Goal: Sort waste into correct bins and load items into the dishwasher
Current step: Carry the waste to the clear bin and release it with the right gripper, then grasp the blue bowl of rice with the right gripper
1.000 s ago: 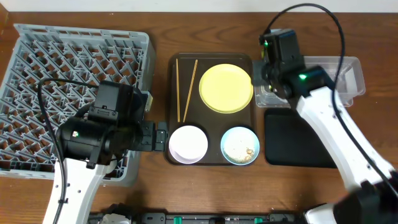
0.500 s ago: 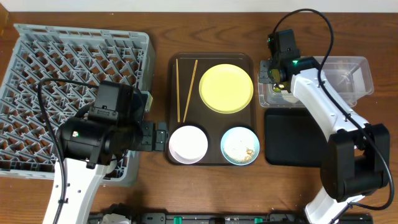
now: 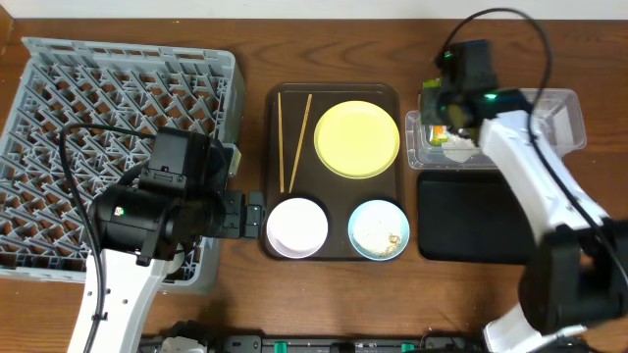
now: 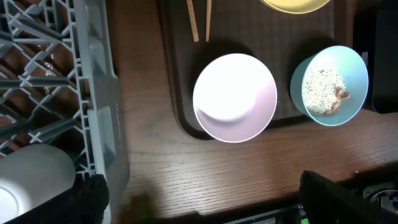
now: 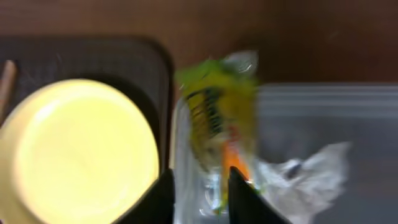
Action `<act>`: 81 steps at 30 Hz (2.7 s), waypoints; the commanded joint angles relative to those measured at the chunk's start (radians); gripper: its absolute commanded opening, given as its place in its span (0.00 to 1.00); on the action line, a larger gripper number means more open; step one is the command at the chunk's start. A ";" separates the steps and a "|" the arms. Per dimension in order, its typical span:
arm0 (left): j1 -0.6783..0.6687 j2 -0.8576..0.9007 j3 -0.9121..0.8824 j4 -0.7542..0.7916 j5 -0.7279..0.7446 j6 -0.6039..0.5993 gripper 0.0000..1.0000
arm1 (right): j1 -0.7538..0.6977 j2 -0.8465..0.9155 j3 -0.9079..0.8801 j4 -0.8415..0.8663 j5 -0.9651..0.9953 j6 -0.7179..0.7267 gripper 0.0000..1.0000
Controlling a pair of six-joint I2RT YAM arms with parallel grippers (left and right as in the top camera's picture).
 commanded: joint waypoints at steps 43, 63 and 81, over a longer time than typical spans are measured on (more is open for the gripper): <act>-0.003 -0.008 0.009 -0.001 -0.002 0.013 0.98 | -0.082 -0.058 0.001 -0.203 0.239 0.167 0.42; -0.003 -0.008 0.009 -0.001 -0.002 0.013 0.98 | 0.191 -0.127 0.000 -0.430 -0.350 -0.075 0.45; -0.003 -0.008 0.009 -0.001 -0.002 0.013 0.98 | 0.584 0.142 -0.012 -0.466 -0.077 0.339 0.37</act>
